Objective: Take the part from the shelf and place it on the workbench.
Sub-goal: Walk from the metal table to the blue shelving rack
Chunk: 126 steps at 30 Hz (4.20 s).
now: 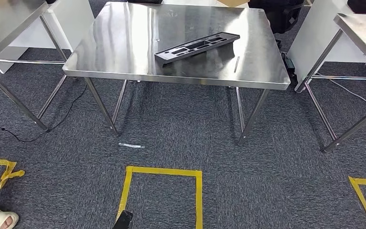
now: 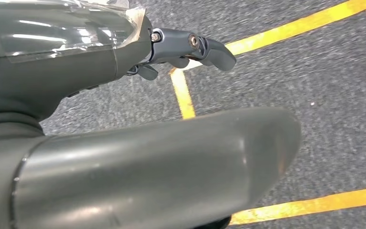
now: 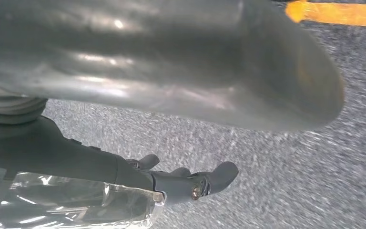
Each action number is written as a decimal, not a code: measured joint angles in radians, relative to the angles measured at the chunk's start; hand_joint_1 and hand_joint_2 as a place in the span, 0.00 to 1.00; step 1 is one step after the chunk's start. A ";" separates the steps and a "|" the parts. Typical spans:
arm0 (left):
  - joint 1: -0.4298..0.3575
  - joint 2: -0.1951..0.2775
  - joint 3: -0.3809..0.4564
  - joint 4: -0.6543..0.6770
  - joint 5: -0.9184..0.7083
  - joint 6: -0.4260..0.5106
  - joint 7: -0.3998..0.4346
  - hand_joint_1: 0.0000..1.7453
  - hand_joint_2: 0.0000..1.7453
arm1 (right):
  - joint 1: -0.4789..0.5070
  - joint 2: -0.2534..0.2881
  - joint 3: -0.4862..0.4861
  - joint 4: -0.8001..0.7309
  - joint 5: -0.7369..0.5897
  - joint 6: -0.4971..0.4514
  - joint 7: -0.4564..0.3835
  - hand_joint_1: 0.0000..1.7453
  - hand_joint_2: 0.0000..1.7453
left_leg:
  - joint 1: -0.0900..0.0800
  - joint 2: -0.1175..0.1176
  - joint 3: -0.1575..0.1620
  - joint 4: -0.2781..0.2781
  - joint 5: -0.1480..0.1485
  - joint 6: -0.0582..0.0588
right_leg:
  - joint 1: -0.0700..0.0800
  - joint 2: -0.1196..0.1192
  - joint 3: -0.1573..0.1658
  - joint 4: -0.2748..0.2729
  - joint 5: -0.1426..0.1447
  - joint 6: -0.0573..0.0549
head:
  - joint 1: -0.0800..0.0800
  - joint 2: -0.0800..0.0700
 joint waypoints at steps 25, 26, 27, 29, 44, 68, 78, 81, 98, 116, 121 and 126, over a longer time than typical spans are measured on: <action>0.012 0.005 0.006 -0.002 0.024 0.019 -0.022 0.00 0.00 | -0.005 0.002 -0.021 0.009 0.001 -0.003 -0.004 0.00 0.00 | -0.002 0.011 0.073 -0.244 0.197 0.013 | -0.002 0.008 0.059 0.005 -0.066 0.048 | 0.007 0.000; 0.012 0.005 0.006 -0.002 0.024 0.019 -0.022 0.00 0.00 | -0.003 0.002 -0.022 0.009 0.001 -0.003 -0.004 0.00 0.00 | 0.000 0.010 0.069 -0.239 0.189 0.008 | -0.005 0.006 0.052 0.005 -0.058 0.038 | 0.007 0.000; 0.014 0.005 0.006 -0.002 0.024 0.019 -0.022 0.00 0.00 | -0.003 0.002 -0.022 0.010 0.001 -0.003 -0.004 0.00 0.00 | 0.003 0.008 0.061 -0.221 0.163 0.003 | -0.008 0.004 0.044 0.005 -0.048 0.025 | 0.006 0.000; 0.016 0.006 0.006 -0.001 0.024 0.019 -0.022 0.00 0.00 | -0.002 0.002 -0.022 0.010 0.001 -0.003 -0.004 0.00 0.00 | 0.005 0.004 0.034 -0.123 0.060 -0.004 | -0.009 0.001 0.022 0.005 -0.026 0.005 | 0.003 0.000; 0.008 0.009 0.006 -0.002 0.011 0.018 -0.016 0.00 0.00 | -0.002 0.004 -0.027 0.012 0.000 0.000 -0.017 0.00 0.00 | -0.002 0.004 0.199 -0.255 0.074 0.053 | -0.002 0.002 -0.149 0.153 -0.030 0.042 | 0.008 0.000; 0.022 0.010 0.026 -0.002 0.028 0.035 -0.033 0.00 0.00 | -0.008 0.004 -0.026 0.012 0.033 0.004 0.001 0.00 0.00 | 0.009 0.007 0.169 -0.198 0.094 -0.004 | -0.006 -0.002 0.032 0.019 -0.036 0.015 | 0.004 0.000; 0.023 0.009 0.029 -0.002 0.024 0.036 -0.037 0.00 0.00 | -0.011 0.002 -0.017 0.012 0.055 0.014 0.032 0.00 0.00 | 0.008 -0.030 0.155 -0.248 0.106 0.043 | -0.007 0.000 -0.136 0.330 -0.159 0.038 | 0.010 0.000; 0.023 0.008 0.030 -0.002 0.023 0.036 -0.037 0.00 0.00 | -0.009 0.001 -0.017 0.013 0.057 0.013 0.035 0.00 0.00 | 0.011 -0.056 0.153 -0.247 0.112 0.036 | -0.018 0.021 -0.071 0.196 -0.086 0.067 | 0.010 0.000; 0.019 0.008 0.030 -0.002 0.019 0.035 -0.033 0.00 0.00 | -0.008 0.000 -0.017 0.013 0.059 0.013 0.034 0.00 0.00 | 0.008 0.055 0.128 -0.185 0.097 -0.008 | -0.007 -0.072 -0.002 0.037 -0.029 0.024 | -0.002 0.000; 0.016 0.003 0.030 -0.002 0.013 0.036 -0.029 0.00 0.00 | -0.005 -0.005 -0.017 0.013 0.060 0.012 0.035 0.00 0.00 | 0.001 -0.110 0.108 -0.238 0.151 0.011 | -0.022 0.068 -0.006 0.046 -0.041 0.060 | 0.012 0.000; 0.021 0.002 0.030 -0.002 0.015 0.041 -0.028 0.00 0.00 | -0.002 -0.005 -0.017 0.013 0.060 0.012 0.034 0.00 0.00 | 0.004 -0.034 0.043 -0.108 0.068 -0.007 | -0.027 0.011 -0.001 0.038 -0.025 0.025 | 0.002 0.000; 0.026 -0.002 0.031 -0.002 0.023 0.053 -0.025 0.00 0.00 | 0.001 -0.006 -0.017 0.013 0.061 0.013 0.034 0.00 0.00 | 0.012 0.004 0.017 -0.012 0.045 -0.018 | -0.020 -0.053 -0.003 0.039 -0.027 0.021 | -0.002 0.000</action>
